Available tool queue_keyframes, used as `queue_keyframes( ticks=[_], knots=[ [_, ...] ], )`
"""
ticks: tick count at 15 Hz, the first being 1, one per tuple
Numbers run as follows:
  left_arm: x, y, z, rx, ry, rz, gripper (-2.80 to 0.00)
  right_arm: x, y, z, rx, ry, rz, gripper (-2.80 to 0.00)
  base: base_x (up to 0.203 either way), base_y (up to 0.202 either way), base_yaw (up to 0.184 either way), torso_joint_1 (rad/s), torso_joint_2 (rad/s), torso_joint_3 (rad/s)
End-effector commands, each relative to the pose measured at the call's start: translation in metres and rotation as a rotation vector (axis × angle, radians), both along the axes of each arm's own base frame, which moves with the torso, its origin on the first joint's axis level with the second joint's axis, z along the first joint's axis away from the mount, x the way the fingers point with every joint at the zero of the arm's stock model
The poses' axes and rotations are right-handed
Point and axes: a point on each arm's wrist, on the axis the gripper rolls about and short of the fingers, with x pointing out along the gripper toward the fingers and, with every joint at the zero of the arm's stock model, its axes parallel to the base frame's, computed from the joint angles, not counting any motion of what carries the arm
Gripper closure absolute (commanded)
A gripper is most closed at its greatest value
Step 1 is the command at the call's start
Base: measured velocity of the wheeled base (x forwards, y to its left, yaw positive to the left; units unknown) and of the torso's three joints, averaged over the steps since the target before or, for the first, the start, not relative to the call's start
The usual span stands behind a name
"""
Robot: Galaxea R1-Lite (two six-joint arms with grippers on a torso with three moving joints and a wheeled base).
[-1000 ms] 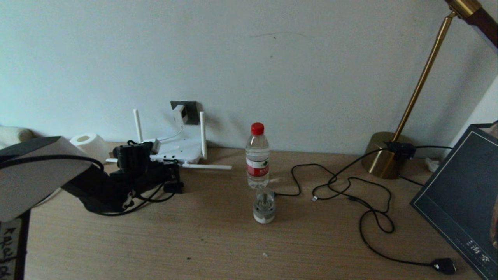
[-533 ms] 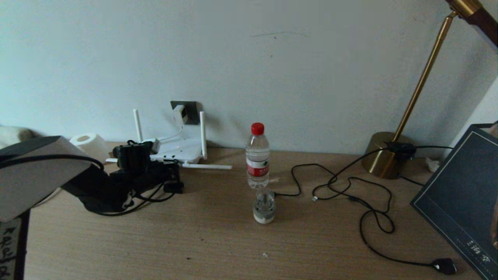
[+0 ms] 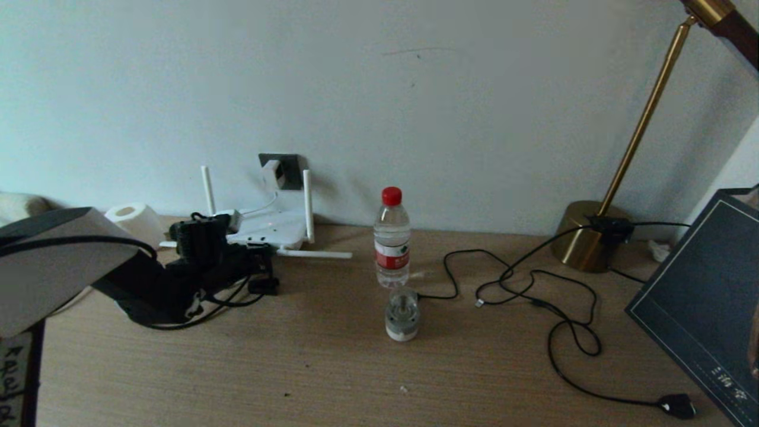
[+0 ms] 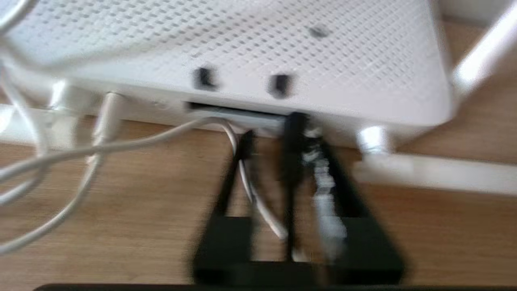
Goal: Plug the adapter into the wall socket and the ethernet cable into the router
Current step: Plug cable into router interface
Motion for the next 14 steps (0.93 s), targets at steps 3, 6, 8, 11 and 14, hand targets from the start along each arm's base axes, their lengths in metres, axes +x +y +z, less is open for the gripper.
queue_keyframes(
  ticks=[3, 6, 8, 11, 14],
  knots=[
    [-0.002, -0.002, 0.002, -0.001, 0.003, -0.006, -2.80, 0.000, 0.000, 0.000, -0.001, 0.001, 0.001, 0.00, 0.000, 0.000, 0.000, 0.000, 0.00, 0.000],
    [-0.010, -0.003, 0.009, -0.002, 0.000, -0.012, -2.80, 0.000, 0.000, 0.000, -0.001, 0.001, 0.001, 0.00, 0.000, 0.000, 0.000, 0.000, 0.00, 0.000],
    [-0.019, -0.005, 0.021, -0.003, -0.016, -0.017, -2.80, 0.000, 0.000, 0.000, -0.001, 0.001, 0.001, 0.00, 0.000, 0.000, 0.000, 0.000, 0.00, 0.000],
    [-0.034, -0.006, 0.036, -0.009, -0.030, -0.038, -2.80, 0.000, 0.000, 0.000, -0.001, 0.001, 0.001, 0.00, 0.000, 0.000, 0.000, 0.000, 0.00, 0.000],
    [-0.046, -0.010, 0.043, -0.010, -0.036, -0.052, -2.80, 0.000, 0.000, 0.000, -0.001, 0.001, 0.001, 0.00, 0.000, 0.000, 0.000, 0.000, 0.00, 0.000]
  ],
)
